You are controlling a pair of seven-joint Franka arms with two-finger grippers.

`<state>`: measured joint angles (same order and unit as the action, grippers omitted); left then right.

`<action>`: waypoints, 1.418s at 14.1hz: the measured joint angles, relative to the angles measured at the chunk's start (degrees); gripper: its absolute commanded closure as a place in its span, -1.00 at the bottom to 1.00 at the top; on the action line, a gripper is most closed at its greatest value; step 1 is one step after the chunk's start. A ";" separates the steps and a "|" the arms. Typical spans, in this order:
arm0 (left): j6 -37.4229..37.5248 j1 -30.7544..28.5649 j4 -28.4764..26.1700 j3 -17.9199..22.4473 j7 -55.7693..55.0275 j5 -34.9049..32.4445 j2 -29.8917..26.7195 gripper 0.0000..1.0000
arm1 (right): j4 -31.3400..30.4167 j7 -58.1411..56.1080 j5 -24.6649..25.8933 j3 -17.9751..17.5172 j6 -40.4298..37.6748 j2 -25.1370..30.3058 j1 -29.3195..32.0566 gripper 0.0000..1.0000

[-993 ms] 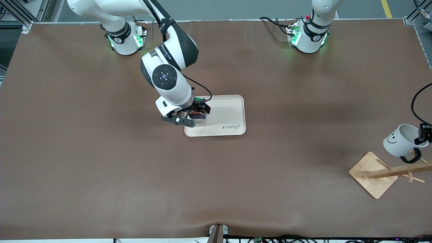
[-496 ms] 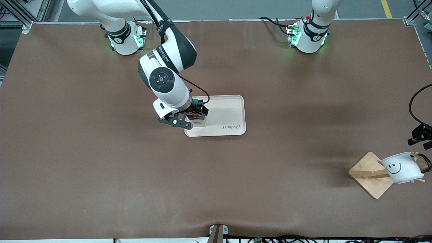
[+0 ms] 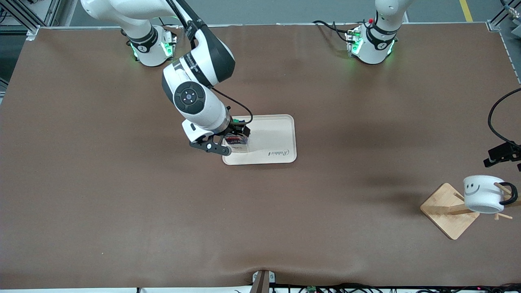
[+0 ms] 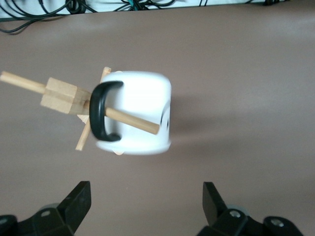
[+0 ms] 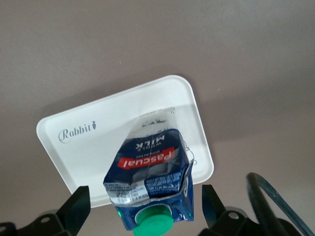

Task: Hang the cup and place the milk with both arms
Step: 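Hang the mug on the stand peg while the right gripper grasps milk, then lift the milk carton with the right gripper and carry it aside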

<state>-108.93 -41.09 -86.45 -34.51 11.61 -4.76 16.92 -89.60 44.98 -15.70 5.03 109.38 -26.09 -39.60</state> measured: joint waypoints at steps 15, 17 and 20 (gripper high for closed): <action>6.86 1.01 -0.12 -13.97 -33.35 -8.50 -2.21 -1.00 | 3.88 0.05 0.16 0.71 -5.93 -1.24 1.95 1.00; 6.83 0.97 0.15 -13.98 -32.00 -10.91 -2.20 -1.00 | 7.26 0.00 0.13 0.78 -11.20 -0.66 4.78 1.00; 6.81 0.95 2.02 -13.98 -30.41 -11.19 -2.23 -1.00 | 9.38 -0.06 0.12 0.83 -14.95 0.53 8.37 1.00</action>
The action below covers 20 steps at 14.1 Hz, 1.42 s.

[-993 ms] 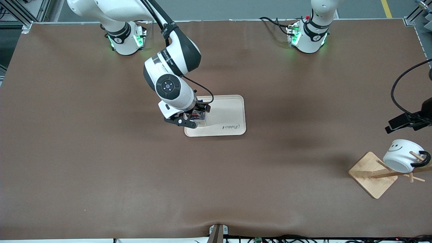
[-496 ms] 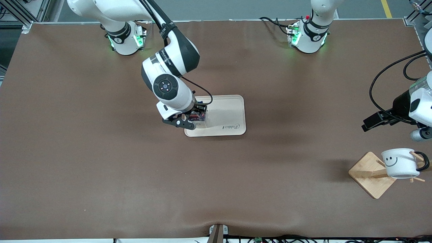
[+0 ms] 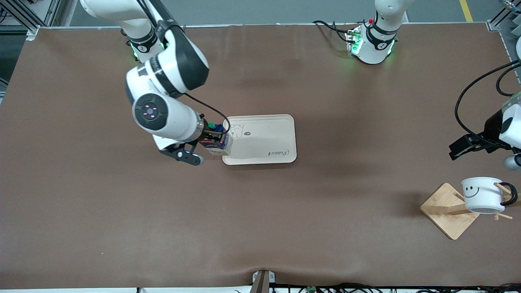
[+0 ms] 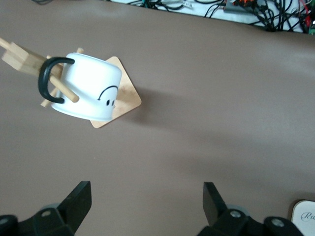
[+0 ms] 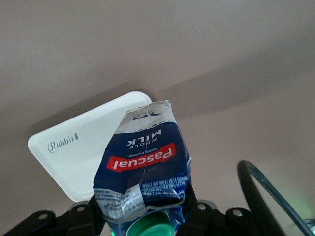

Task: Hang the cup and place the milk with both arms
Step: 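Lift the milk carton with the right gripper and carry it aside, then lower the milk carton onto the table with the right gripper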

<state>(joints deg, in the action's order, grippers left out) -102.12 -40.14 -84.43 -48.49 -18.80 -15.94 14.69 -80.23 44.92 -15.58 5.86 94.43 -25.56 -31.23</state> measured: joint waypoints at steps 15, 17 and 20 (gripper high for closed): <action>4.52 13.23 0.67 9.41 0.24 2.31 -5.00 -1.00 | -4.92 -30.13 7.42 0.53 -8.00 9.30 23.81 1.00; 6.98 21.99 0.66 19.05 0.54 4.79 -7.34 -1.00 | -5.27 -33.54 7.44 0.54 -8.00 9.31 26.90 1.00; 9.58 28.71 -0.31 28.05 2.85 8.25 -10.44 -1.00 | -6.35 -37.54 7.48 0.51 -8.00 9.35 29.90 1.00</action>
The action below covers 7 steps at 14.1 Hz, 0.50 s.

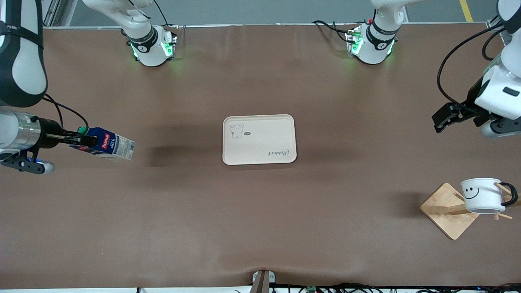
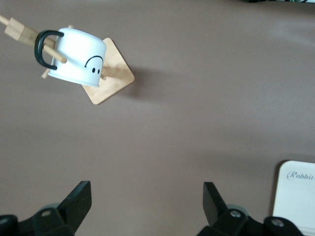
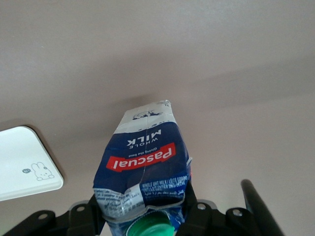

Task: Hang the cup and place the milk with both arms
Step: 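Lower the milk carton onto the table with the right gripper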

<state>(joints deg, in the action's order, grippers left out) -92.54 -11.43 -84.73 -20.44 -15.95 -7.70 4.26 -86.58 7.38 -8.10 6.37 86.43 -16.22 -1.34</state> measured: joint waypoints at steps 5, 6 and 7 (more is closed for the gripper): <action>0.42 5.37 -5.79 8.49 2.49 4.24 -5.19 -1.00 | -3.07 -2.75 0.04 0.02 0.30 0.01 4.28 1.00; 0.43 6.13 -7.23 9.63 2.76 4.84 -6.40 -1.00 | -3.76 -2.85 0.04 0.01 0.72 0.05 4.53 1.00; 0.43 6.77 -8.57 10.40 2.92 5.15 -7.60 -1.00 | -4.78 -2.88 0.04 0.00 1.61 0.30 4.57 1.00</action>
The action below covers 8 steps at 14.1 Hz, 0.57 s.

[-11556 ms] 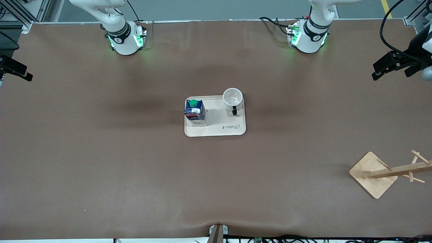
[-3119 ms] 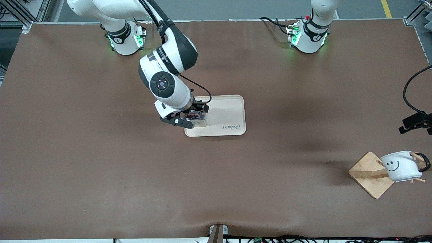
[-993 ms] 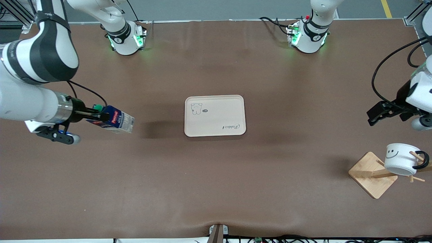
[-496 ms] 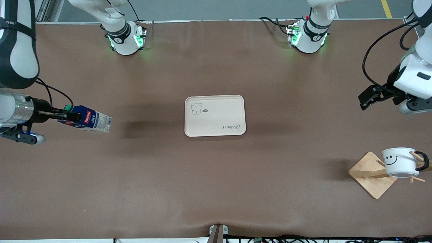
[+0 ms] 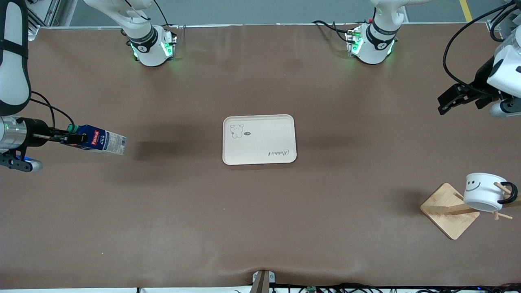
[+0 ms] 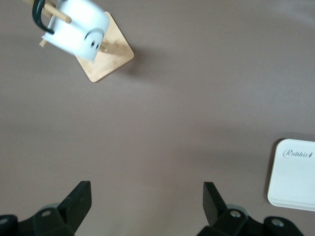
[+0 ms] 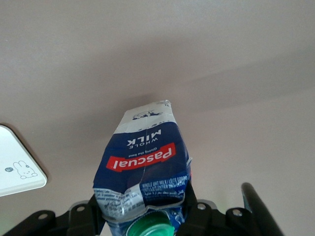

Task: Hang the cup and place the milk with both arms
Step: 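Lower the milk carton onto the table with the right gripper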

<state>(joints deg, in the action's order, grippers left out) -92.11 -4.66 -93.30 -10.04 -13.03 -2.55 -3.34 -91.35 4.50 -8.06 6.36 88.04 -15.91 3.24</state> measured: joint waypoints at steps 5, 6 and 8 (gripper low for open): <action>-0.01 2.04 -2.91 1.39 0.04 0.93 -3.84 -1.00 | -9.67 -1.47 0.23 -0.21 8.28 4.12 0.14 1.00; -0.01 2.62 -3.05 2.18 0.04 2.06 -4.13 -1.00 | -11.49 -2.41 0.32 -0.19 9.75 4.76 0.59 1.00; -0.01 3.03 -3.33 3.00 0.08 3.04 -4.21 -1.00 | -14.24 -4.26 0.34 -0.15 12.24 5.30 1.97 1.00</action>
<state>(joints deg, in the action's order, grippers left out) -92.11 -1.63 -96.63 -7.05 -12.95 0.49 -7.55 -105.59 0.24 -7.72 6.22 100.28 -10.62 5.21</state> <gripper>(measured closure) 0.000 0.383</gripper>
